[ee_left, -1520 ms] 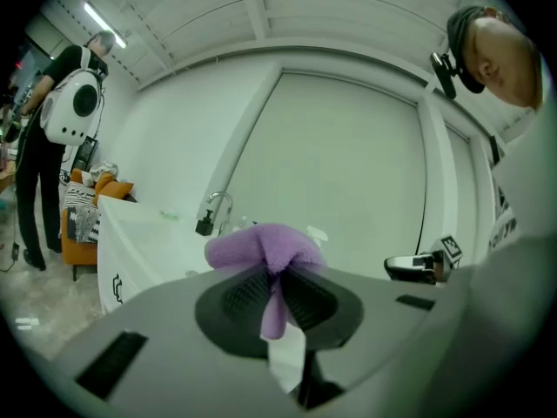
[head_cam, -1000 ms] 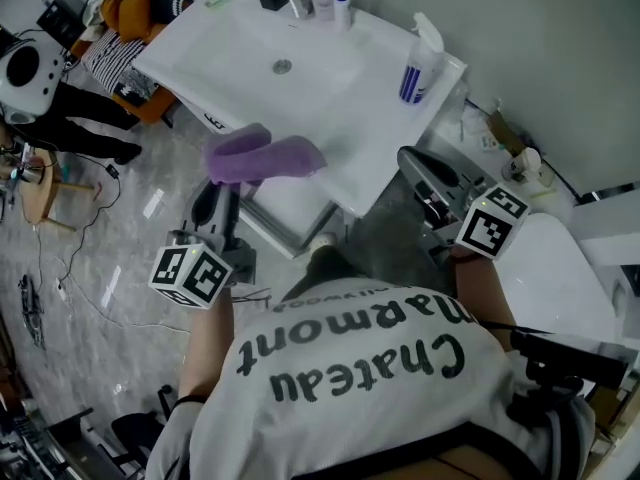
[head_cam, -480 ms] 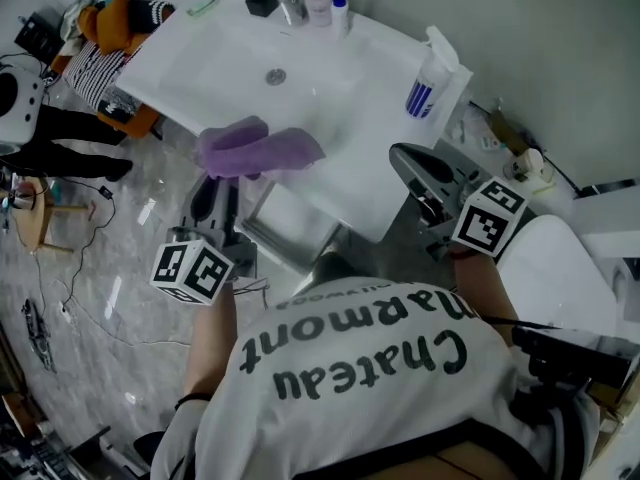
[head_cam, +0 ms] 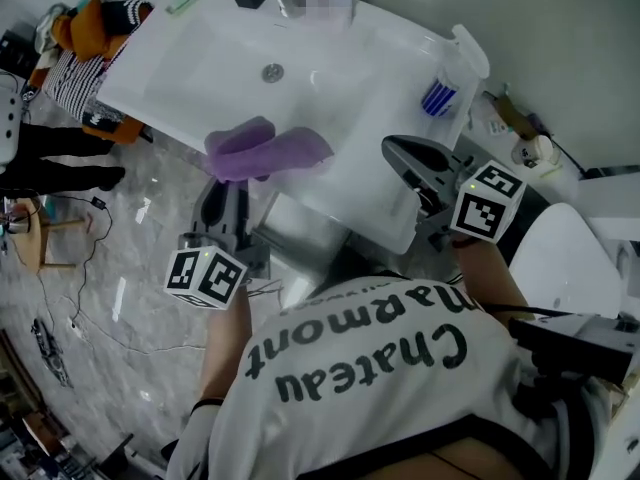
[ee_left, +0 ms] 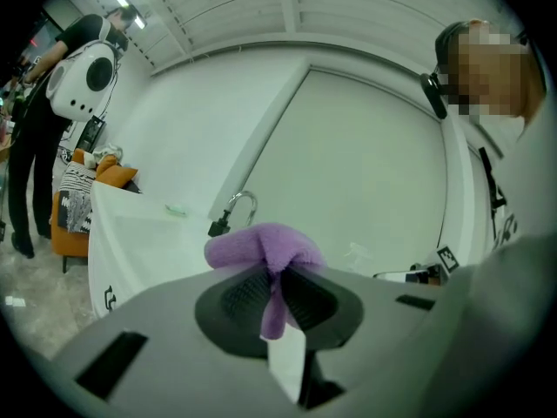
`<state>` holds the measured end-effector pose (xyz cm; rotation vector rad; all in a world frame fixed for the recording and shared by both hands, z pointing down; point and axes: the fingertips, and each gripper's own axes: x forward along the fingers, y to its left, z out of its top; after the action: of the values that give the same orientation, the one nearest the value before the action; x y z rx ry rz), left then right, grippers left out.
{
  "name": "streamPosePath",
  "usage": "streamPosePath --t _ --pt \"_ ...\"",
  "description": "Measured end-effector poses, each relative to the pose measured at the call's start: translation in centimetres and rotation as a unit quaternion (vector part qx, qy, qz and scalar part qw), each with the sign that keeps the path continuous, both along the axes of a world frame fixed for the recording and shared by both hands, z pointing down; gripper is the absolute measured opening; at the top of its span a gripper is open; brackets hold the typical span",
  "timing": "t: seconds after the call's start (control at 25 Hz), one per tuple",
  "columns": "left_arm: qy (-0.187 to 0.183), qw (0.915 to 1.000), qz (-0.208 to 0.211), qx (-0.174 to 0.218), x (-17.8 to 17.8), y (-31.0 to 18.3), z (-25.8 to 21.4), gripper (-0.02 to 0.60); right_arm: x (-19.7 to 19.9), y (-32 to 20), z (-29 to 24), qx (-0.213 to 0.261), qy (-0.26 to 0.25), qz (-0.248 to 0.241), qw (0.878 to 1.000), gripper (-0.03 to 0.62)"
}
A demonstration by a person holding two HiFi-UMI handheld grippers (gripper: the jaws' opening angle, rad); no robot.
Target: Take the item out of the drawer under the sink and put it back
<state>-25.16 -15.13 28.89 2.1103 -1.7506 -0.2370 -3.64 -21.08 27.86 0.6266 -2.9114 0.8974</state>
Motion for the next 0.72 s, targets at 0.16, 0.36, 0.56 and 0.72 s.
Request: streamPosePath --t 0.16,0.36,0.56,0.72 --pt "0.003 0.9999 0.016 -0.004 -1.1 -1.8 0.6 0.040 -2.3 -1.1 0.8 -0.002 0.018 -0.002 1.000 0.012" --pt "0.005 0.9995 0.032 -0.006 -1.8 -3.8 1.1 0.040 -3.7 -2.1 2.0 0.000 0.044 -0.003 0.999 0.012" --pt "-0.006 0.9993 0.034 -0.010 -1.4 -6.3 2.3 0.040 -4.2 -3.3 3.0 -0.001 0.043 -0.011 0.999 0.012" --pt "-0.045 0.9978 0.040 -0.026 -0.2 -8.2 3.5 0.040 -4.3 -4.5 3.6 -0.004 0.037 -0.022 0.999 0.012"
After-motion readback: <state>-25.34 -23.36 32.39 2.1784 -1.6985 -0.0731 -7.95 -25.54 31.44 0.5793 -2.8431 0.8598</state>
